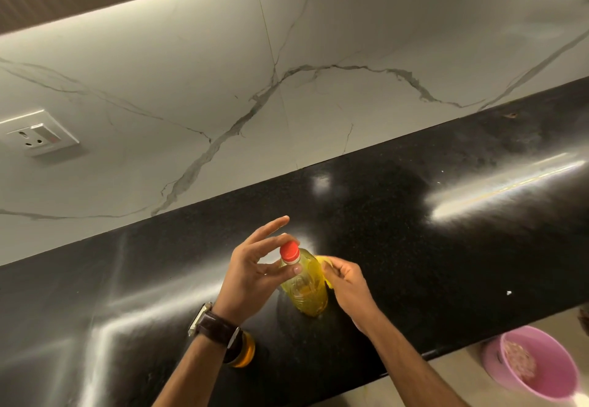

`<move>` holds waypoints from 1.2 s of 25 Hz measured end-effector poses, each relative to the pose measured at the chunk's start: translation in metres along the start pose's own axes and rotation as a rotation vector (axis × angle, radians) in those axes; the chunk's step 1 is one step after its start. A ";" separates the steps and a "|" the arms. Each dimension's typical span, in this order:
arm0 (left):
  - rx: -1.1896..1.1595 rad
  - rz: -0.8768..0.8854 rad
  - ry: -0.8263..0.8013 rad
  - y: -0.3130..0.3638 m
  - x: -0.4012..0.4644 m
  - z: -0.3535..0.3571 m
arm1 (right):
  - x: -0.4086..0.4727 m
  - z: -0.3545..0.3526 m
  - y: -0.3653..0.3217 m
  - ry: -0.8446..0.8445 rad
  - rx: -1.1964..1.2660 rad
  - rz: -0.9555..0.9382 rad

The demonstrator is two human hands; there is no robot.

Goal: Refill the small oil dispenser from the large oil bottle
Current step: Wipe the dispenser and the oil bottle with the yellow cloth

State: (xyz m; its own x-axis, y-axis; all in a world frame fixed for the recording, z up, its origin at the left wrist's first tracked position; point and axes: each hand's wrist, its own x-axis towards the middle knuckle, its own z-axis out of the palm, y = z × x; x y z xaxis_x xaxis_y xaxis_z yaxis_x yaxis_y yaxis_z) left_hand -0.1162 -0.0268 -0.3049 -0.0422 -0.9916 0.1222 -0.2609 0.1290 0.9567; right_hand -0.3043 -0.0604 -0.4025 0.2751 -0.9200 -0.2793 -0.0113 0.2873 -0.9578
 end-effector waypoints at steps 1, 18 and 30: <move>-0.004 -0.006 -0.008 0.000 0.000 -0.001 | -0.002 0.003 -0.016 -0.005 0.036 -0.047; -0.010 -0.034 -0.018 -0.009 0.000 -0.006 | 0.057 0.007 -0.007 -0.318 -0.273 0.263; -0.012 -0.018 0.000 -0.012 -0.004 0.001 | -0.042 0.024 0.065 0.174 -0.269 0.266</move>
State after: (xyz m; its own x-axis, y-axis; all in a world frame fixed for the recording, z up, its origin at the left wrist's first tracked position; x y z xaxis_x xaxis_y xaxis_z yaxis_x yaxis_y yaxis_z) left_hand -0.1137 -0.0246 -0.3170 -0.0380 -0.9938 0.1047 -0.2496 0.1109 0.9620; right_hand -0.2940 0.0031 -0.4517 0.0627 -0.8611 -0.5046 -0.3175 0.4621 -0.8280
